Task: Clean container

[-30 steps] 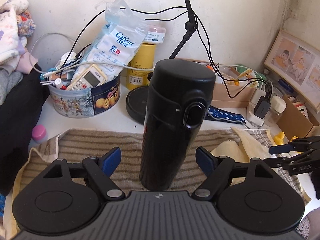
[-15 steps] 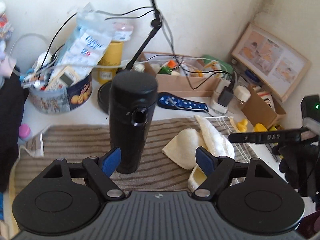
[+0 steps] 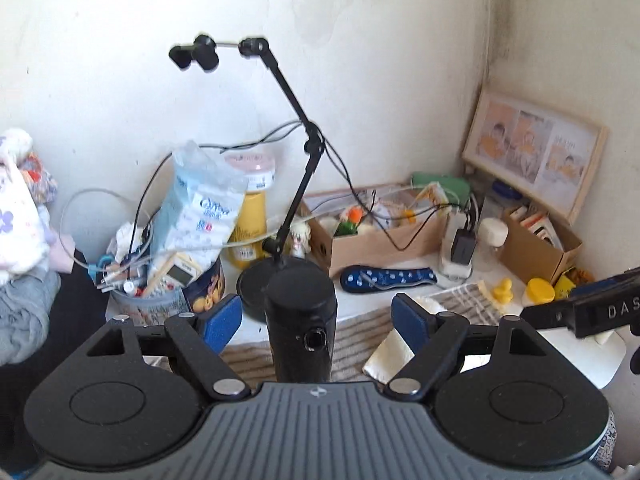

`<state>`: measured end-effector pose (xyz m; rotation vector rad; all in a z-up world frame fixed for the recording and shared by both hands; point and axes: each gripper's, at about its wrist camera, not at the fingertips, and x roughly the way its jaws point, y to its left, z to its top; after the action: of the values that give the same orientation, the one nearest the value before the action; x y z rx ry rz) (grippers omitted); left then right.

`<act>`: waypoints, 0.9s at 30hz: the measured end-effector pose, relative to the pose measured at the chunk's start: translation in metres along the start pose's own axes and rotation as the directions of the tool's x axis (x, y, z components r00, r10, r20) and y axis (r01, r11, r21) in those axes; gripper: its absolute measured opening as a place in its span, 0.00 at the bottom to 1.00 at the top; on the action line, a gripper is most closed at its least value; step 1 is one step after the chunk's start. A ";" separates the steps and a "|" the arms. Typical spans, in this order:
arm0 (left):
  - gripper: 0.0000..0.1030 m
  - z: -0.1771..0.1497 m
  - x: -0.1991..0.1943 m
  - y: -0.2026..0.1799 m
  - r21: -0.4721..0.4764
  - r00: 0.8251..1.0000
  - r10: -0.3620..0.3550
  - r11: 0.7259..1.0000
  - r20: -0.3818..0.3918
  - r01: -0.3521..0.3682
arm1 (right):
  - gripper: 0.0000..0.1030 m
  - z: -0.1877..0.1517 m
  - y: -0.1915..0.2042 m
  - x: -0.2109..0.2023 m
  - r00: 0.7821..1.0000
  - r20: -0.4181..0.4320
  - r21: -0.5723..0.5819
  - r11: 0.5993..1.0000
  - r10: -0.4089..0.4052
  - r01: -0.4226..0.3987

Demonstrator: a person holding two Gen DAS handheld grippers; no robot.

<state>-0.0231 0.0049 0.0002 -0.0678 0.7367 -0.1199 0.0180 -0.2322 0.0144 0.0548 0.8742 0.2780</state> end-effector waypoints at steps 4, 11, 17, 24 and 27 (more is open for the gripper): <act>0.79 0.000 -0.008 0.002 0.002 1.000 0.002 1.000 -0.016 -0.002 | 0.90 -0.009 0.013 -0.012 0.998 -0.019 0.005 0.999 -0.054 0.054; 0.79 0.001 -0.022 0.004 -0.001 0.998 -0.011 1.000 -0.056 0.011 | 0.90 -0.026 0.018 -0.022 0.994 -0.066 0.050 0.995 -0.081 0.085; 0.79 0.002 -0.031 -0.007 0.020 0.997 0.044 0.999 -0.066 -0.042 | 0.90 -0.033 0.026 -0.024 0.991 -0.102 0.041 0.995 -0.083 0.088; 0.79 0.003 -0.033 -0.012 -0.007 0.996 0.058 0.998 -0.063 -0.059 | 0.90 -0.035 0.027 -0.023 0.989 -0.122 0.022 0.996 -0.081 0.084; 0.79 0.004 -0.033 -0.016 -0.010 0.996 0.064 0.998 -0.067 -0.065 | 0.90 -0.032 0.025 -0.022 0.989 -0.123 0.011 0.996 -0.082 0.084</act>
<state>-0.0454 -0.0061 0.0268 -0.0520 0.8054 -0.0566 -0.0252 -0.2160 0.0138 0.0160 0.9979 0.1982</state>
